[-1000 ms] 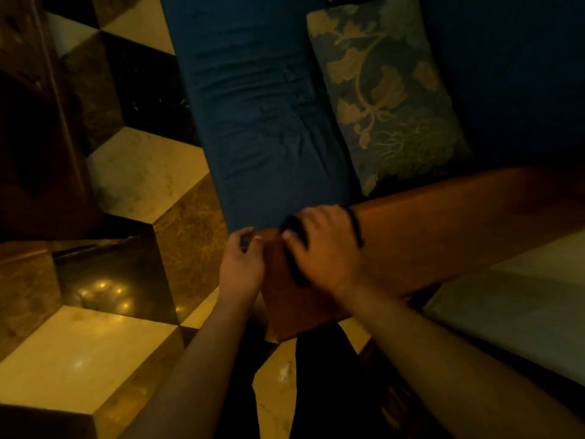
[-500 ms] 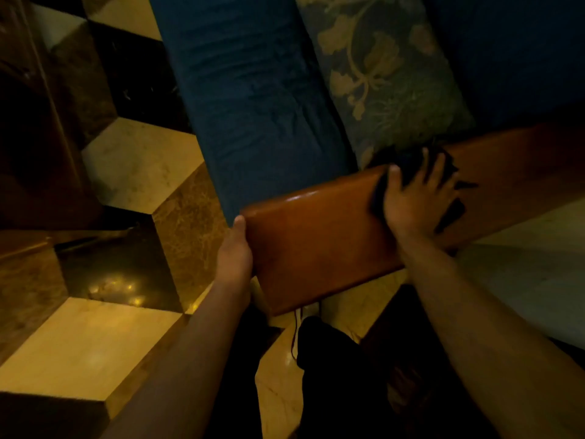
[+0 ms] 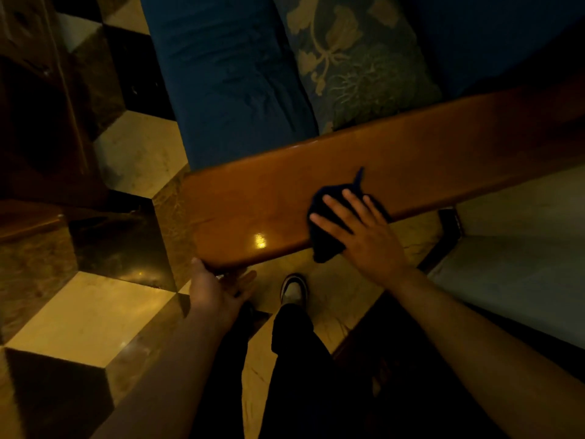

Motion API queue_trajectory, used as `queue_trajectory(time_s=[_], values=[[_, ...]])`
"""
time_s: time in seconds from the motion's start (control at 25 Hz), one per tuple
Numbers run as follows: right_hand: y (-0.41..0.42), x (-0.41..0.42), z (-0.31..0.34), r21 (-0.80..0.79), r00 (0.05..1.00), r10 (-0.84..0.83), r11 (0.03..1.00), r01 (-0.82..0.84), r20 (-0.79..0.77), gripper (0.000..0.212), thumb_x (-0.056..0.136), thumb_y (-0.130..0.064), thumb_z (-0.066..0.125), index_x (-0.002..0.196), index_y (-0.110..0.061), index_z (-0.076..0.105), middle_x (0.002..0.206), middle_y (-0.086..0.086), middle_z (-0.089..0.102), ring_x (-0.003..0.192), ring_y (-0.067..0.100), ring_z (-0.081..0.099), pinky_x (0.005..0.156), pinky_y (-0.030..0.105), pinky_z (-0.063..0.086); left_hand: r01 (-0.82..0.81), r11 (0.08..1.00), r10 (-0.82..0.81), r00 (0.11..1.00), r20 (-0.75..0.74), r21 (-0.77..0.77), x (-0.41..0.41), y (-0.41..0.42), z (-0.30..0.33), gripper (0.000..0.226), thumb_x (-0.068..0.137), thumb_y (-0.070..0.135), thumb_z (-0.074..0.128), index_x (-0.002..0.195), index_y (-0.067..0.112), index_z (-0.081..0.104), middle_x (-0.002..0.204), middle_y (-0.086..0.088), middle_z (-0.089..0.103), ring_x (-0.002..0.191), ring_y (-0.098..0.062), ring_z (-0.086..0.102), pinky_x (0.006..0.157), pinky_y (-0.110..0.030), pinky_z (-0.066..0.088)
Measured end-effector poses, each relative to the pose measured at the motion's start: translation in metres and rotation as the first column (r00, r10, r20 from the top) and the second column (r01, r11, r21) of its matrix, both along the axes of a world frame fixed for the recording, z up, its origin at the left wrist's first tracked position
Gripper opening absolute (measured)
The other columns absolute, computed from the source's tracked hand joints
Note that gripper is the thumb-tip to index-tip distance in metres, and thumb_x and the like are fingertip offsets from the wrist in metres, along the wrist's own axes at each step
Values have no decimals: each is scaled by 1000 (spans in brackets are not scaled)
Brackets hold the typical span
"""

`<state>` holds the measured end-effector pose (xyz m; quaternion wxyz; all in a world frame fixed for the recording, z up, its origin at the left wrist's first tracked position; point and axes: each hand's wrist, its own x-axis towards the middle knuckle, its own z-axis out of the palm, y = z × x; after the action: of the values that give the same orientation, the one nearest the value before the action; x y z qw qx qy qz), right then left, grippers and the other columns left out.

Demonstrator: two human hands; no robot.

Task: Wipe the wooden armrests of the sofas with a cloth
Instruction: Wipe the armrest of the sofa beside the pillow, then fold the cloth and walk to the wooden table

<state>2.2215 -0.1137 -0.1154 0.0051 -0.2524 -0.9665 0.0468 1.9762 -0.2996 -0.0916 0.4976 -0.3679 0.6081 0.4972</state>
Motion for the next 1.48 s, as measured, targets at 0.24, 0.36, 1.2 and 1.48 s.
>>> queue_trajectory(time_s=[0.24,0.36,1.2,1.48], values=[[-12,15,23,-402,690,-723,645,650,-44,79,95,-8,66,162,-27,27,173,0,14,160,32,6,124,58,25,9,993,-28,986,167,117,41,-18,32,79,103,67,20,124,3,61,119,-27,71,116,-44,65,96,-56,52],[-85,-52,47,-567,486,-871,361,740,80,68,102,-16,61,162,-26,29,174,-2,7,158,27,18,110,47,46,175,969,-195,975,105,172,37,-23,55,73,102,68,28,123,8,63,125,-21,69,122,-39,62,105,-55,48],[-544,-601,259,-991,954,297,106,-84,-49,25,102,-40,57,118,-29,72,116,-4,73,107,10,68,90,27,51,-255,861,493,636,-594,440,-327,-545,239,49,80,18,82,123,2,67,113,-19,76,108,-40,72,85,-42,61],[-610,-796,224,-913,893,440,-317,255,96,34,97,-23,67,130,-15,66,131,19,69,121,33,67,106,49,53,-379,861,509,648,-567,340,-498,-620,229,45,87,13,78,128,0,65,120,-23,75,111,-40,72,98,-52,58]])
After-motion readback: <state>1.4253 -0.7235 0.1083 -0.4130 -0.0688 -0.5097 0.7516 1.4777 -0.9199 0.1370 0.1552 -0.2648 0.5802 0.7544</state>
